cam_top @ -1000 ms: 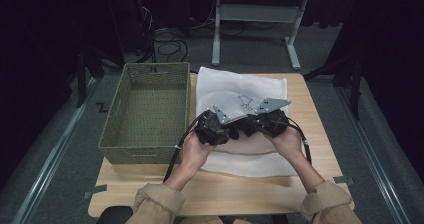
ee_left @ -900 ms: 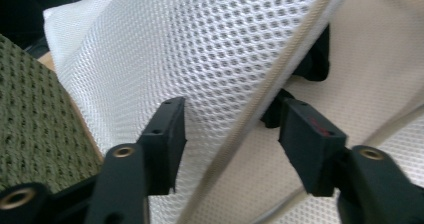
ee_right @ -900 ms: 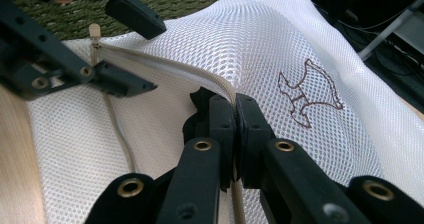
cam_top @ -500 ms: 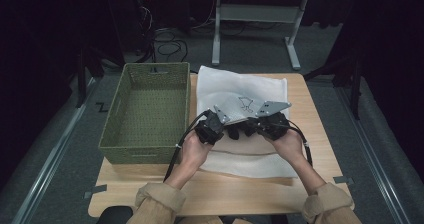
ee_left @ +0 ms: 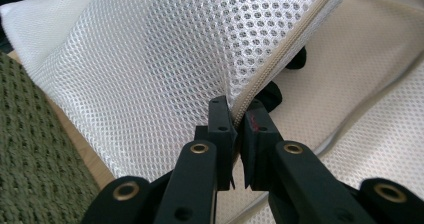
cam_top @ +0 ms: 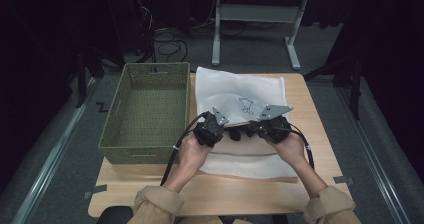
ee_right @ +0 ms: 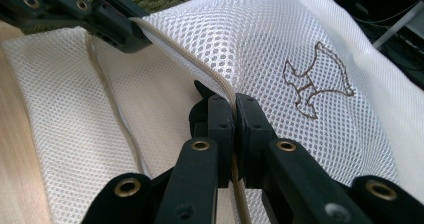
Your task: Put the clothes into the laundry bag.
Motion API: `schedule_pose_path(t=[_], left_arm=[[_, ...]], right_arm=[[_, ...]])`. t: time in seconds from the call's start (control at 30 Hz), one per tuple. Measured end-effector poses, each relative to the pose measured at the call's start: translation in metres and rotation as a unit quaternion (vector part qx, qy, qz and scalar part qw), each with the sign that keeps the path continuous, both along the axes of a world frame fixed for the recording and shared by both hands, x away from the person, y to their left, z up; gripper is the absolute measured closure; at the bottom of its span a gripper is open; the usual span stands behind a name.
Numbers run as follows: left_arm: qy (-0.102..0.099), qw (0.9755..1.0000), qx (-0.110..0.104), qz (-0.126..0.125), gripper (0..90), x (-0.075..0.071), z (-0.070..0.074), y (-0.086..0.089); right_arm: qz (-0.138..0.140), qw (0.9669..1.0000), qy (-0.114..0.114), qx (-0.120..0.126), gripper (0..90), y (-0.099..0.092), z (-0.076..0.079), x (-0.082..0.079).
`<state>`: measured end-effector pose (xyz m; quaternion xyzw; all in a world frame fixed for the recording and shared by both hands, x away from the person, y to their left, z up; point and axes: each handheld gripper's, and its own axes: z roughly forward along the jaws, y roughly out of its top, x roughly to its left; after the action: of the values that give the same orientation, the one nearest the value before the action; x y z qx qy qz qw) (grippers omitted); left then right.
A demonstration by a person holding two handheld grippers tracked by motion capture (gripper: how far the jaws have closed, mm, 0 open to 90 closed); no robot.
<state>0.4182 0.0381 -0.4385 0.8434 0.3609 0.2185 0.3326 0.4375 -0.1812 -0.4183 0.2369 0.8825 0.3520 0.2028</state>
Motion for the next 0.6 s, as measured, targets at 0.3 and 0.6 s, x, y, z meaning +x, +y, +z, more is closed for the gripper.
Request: schedule_pose_path(t=[0.3, 0.6], left_arm=[[0.006, 0.9999, -0.002, -0.010, 83.3, -0.004, -0.004, 0.001], [0.024, 0.9995, 0.005, -0.017, 82.1, -0.006, -0.015, 0.002]], right_arm=[[0.001, 1.0000, 0.006, 0.001, 85.9, -0.003, -0.009, -0.004], [0.011, 0.9999, 0.011, -0.005, 85.8, -0.003, -0.019, -0.007]])
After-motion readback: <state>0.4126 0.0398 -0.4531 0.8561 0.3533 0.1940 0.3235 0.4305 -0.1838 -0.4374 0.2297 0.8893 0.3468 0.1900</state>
